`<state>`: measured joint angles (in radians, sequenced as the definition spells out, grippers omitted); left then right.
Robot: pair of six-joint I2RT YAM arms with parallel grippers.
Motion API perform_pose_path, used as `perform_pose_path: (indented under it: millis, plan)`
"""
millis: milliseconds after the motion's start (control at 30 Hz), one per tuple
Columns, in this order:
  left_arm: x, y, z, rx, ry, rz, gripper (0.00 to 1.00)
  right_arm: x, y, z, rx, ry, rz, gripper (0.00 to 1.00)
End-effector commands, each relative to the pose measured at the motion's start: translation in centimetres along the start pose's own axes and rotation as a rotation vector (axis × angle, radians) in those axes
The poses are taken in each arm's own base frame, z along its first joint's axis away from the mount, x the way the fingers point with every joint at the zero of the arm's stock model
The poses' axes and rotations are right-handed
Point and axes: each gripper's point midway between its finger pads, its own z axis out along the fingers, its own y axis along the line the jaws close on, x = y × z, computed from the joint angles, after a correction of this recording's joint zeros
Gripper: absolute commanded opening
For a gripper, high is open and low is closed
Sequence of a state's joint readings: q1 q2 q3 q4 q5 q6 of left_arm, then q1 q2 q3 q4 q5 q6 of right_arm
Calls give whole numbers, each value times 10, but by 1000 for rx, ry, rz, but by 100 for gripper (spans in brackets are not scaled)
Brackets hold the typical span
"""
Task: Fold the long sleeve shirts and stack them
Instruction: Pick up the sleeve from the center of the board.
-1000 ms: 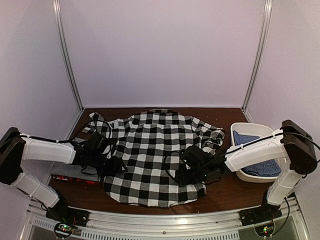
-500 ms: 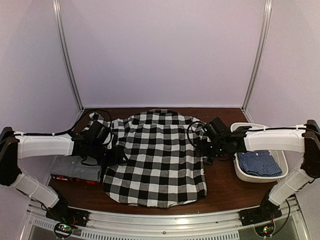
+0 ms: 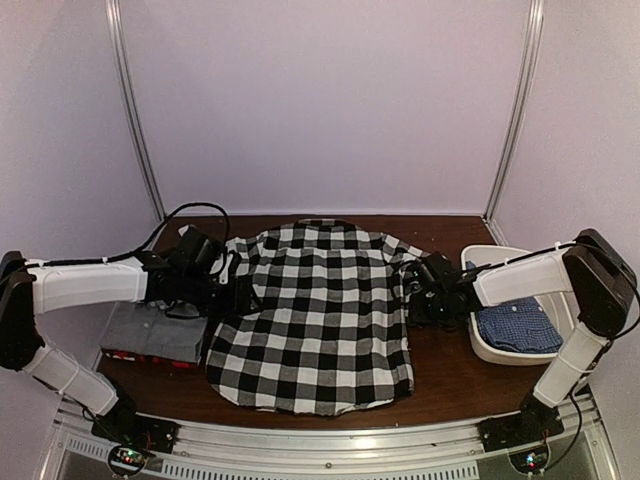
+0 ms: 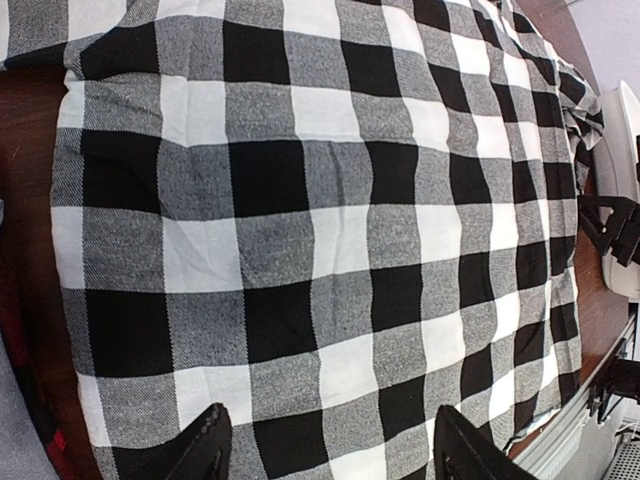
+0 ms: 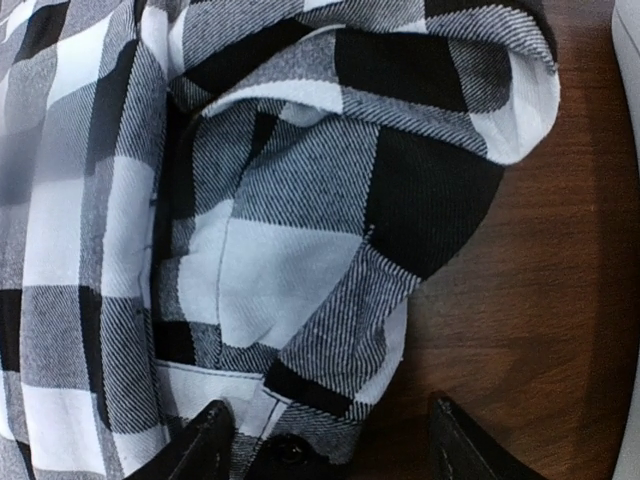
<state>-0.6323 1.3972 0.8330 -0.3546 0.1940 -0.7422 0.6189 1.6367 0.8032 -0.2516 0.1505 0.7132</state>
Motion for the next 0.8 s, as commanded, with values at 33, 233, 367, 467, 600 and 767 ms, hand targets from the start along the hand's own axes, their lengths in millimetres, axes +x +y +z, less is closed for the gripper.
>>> perform_pose_path:
  millis: [33,233,367,467,600,767]
  plan:
    - [-10,-13,-2,36,-18,32,71,-2,-2,14,13,-28,36,66]
    - [-12,-15,-1,43,-21,34,71,-9,1,13,31,-29,27,23]
    - [-12,-16,-1,48,-24,36,71,-33,-6,-7,109,-72,-10,5]
    - [-11,-16,1,51,-20,35,71,-66,-10,-32,179,-140,-43,0]
    - [-12,-17,2,57,-20,38,71,-110,-17,-68,282,-231,-99,0]
    - [-13,-19,1,62,-22,44,71,-166,-45,-106,440,-330,-129,0]
